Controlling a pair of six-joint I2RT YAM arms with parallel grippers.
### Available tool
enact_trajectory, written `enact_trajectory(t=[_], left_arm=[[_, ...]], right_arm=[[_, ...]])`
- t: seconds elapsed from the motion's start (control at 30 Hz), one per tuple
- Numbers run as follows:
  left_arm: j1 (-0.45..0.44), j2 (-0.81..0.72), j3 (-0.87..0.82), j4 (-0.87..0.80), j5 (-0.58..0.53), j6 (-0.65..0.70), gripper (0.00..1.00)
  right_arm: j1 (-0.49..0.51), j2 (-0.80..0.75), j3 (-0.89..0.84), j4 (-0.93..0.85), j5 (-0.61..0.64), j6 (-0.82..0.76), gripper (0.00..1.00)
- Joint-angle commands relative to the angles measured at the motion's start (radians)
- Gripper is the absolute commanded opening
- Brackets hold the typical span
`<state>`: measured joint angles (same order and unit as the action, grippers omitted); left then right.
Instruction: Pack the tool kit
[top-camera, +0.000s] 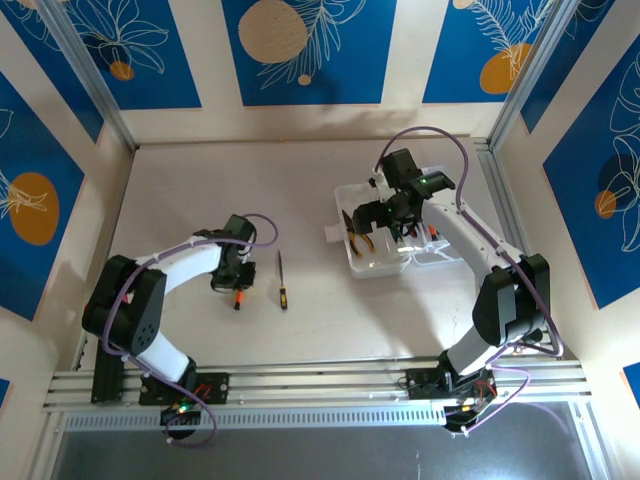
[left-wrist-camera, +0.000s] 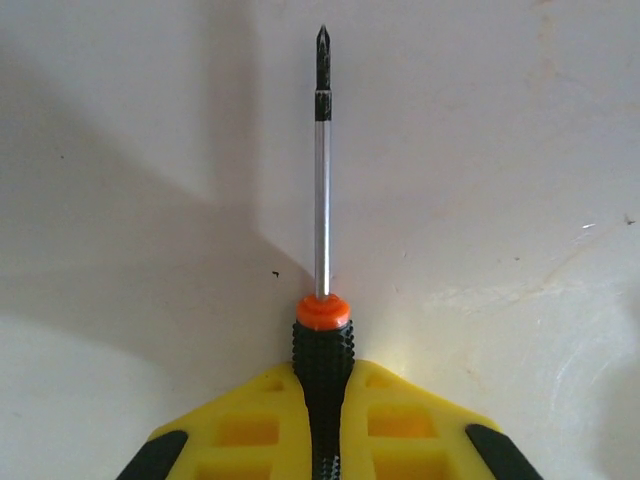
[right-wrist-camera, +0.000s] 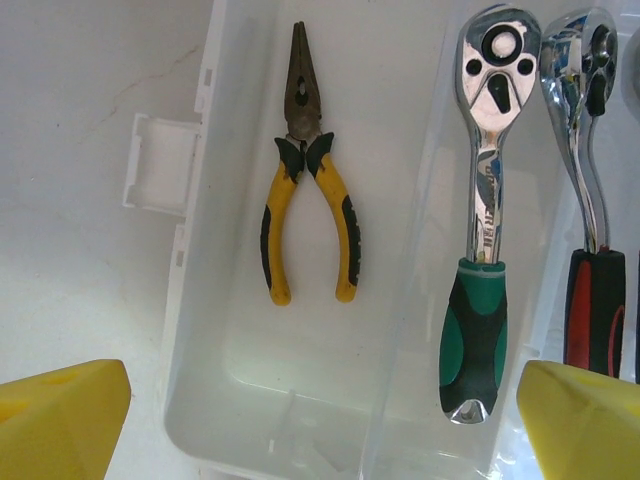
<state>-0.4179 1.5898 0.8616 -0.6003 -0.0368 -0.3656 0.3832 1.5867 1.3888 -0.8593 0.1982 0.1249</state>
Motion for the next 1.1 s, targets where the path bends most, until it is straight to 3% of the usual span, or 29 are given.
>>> enact_trajectory(t=[0.0, 0.27, 0.47, 0.77, 1.07], left_arm=[[-0.030, 0.026, -0.010, 0.096, 0.109, 0.006, 0.00], [-0.030, -0.095, 0.083, 0.059, 0.195, 0.028, 0.00], [-0.030, -0.164, 0.194, 0.061, 0.290, 0.022, 0.00], [-0.032, -0.124, 0.304, 0.340, 0.580, -0.127, 0.00], [-0.073, -0.039, 0.353, 0.596, 0.729, -0.286, 0.00]], right_arm=[[0.005, -0.035, -0.016, 0.001, -0.030, 0.005, 0.99], [0.003, -0.062, -0.028, 0.018, -0.078, 0.003, 0.99], [0.002, -0.113, -0.075, 0.085, -0.203, 0.007, 0.99], [0.016, -0.185, -0.192, 0.329, -0.485, 0.078, 1.00], [0.103, -0.169, -0.213, 0.483, -0.568, 0.123, 0.91]])
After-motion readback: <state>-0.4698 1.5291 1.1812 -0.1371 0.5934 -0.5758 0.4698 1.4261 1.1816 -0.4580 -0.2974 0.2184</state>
